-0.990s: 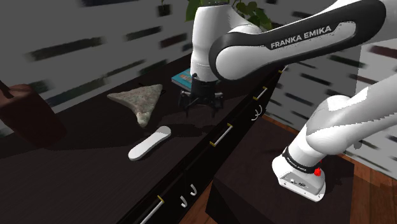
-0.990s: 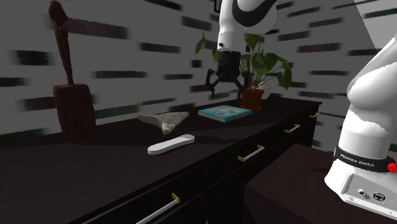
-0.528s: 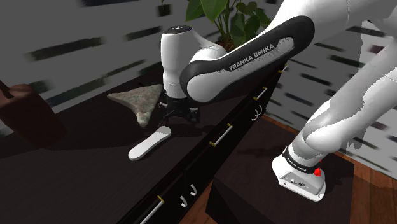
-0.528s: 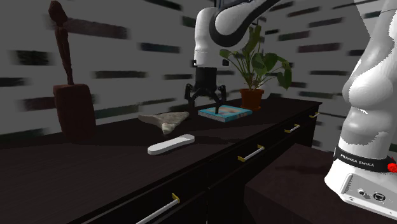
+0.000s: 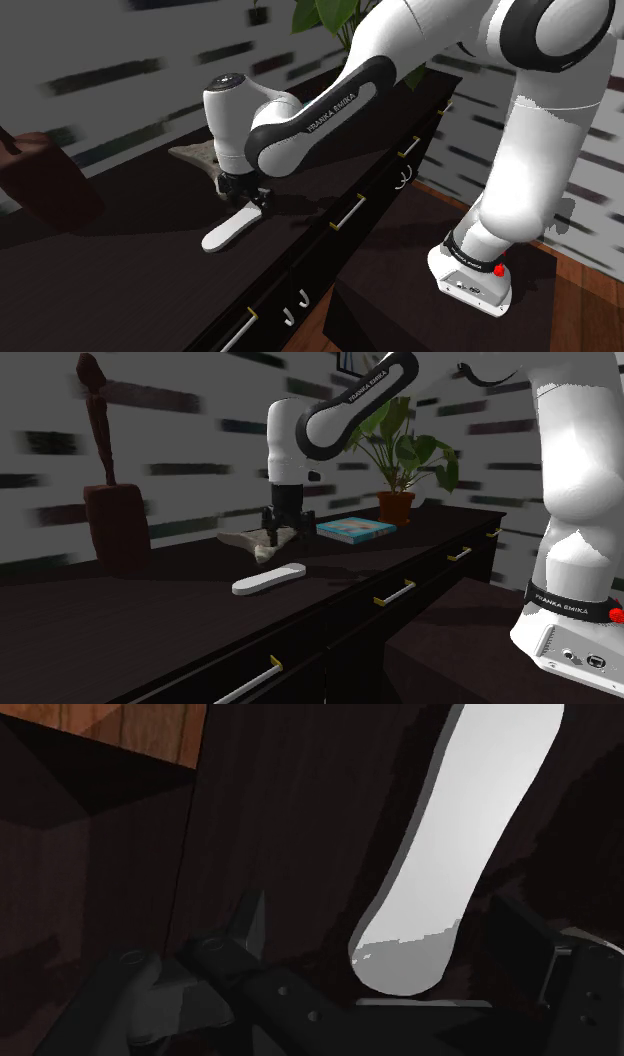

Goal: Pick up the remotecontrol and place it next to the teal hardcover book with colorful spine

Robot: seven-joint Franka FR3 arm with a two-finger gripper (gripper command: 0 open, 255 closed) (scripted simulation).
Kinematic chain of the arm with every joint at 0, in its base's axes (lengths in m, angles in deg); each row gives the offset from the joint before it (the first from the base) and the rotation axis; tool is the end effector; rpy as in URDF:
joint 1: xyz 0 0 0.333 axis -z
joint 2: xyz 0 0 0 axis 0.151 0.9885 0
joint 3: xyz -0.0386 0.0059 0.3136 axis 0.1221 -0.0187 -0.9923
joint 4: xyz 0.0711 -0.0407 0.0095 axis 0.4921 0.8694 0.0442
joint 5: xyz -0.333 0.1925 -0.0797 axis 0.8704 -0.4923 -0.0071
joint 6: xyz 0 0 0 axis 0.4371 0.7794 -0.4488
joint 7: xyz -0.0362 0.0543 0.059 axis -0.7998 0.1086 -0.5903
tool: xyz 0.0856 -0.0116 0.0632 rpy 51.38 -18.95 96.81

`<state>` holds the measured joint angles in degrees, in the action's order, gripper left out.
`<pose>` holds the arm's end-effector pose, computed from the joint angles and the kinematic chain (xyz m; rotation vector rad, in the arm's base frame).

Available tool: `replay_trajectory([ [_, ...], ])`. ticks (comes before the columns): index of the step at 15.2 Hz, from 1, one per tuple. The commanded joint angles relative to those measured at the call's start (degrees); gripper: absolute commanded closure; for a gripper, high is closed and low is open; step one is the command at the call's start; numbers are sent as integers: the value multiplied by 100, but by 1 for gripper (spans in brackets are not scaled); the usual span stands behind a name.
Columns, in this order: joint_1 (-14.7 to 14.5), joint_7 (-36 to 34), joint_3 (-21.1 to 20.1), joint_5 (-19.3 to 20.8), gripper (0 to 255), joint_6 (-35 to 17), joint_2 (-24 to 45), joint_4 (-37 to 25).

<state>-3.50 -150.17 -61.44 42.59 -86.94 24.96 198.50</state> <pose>0.4952 0.3247 0.3322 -2.4791 1.9145 0.0263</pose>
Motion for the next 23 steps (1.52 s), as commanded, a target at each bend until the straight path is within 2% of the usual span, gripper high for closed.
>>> replay_trajectory([
  [1,-310,-605,271,410,0,76,587,-512],
  [5,-807,-1340,731,767,0,272,1435,-1428],
  [13,-924,-1476,908,995,0,-126,1783,-1348],
  [20,-924,-1476,908,994,0,-125,1783,-1349],
  [21,-924,-1476,908,994,255,-125,1783,-1349],
  [23,-924,-1476,908,994,255,-125,1784,-1349],
])
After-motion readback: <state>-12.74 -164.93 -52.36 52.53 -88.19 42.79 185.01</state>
